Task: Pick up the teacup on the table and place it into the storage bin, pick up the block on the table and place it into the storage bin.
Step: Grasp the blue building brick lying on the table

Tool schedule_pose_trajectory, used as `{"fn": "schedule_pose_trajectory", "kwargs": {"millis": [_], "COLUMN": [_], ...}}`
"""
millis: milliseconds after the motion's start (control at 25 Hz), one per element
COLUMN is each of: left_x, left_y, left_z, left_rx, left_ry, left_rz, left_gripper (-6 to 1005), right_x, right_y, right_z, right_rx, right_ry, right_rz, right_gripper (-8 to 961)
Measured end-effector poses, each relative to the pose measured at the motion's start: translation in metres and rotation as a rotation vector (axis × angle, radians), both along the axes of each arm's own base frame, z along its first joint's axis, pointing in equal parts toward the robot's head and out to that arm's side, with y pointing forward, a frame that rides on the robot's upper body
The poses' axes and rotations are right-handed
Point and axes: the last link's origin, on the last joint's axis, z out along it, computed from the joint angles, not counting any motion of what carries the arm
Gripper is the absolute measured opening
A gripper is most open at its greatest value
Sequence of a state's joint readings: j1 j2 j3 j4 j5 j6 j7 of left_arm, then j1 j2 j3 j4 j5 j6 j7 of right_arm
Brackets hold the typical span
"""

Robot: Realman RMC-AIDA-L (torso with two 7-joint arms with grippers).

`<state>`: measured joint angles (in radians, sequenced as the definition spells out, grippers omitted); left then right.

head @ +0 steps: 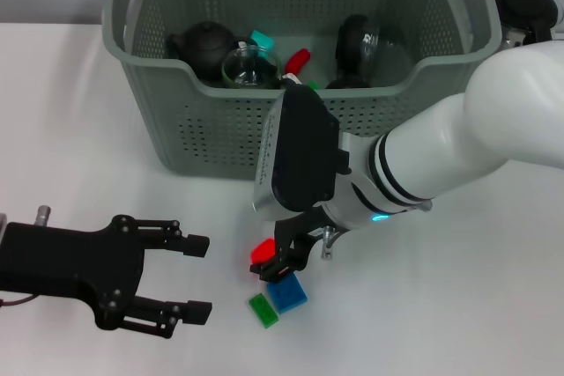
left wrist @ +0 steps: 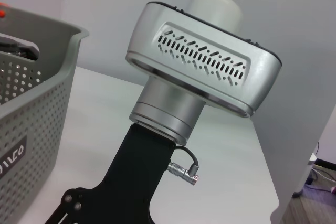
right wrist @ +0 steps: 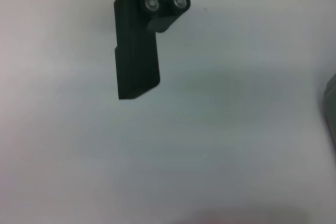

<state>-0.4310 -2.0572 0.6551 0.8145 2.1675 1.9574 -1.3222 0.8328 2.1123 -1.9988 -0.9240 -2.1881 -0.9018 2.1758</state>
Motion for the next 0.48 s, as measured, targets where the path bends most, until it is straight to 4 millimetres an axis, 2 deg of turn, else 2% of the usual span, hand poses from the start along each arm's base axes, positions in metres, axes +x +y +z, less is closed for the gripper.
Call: {"fn": "schedule_pose_trajectory", "kwargs": {"millis": [480], "left_x": [-0.0003], "left_y": [-0.0006], "left_z": [0.0001], "left_rx": [-0.003], "left_ry": [-0.001], "left_rz": [0.005], "left_gripper": [809], "right_x": [0.0043], "right_y": [0.0009], "right_z": [0.0036], "right_rx": [0.004], "right_ry": [-0.005], "right_rz": [-0.015], "right_gripper": [881]}}
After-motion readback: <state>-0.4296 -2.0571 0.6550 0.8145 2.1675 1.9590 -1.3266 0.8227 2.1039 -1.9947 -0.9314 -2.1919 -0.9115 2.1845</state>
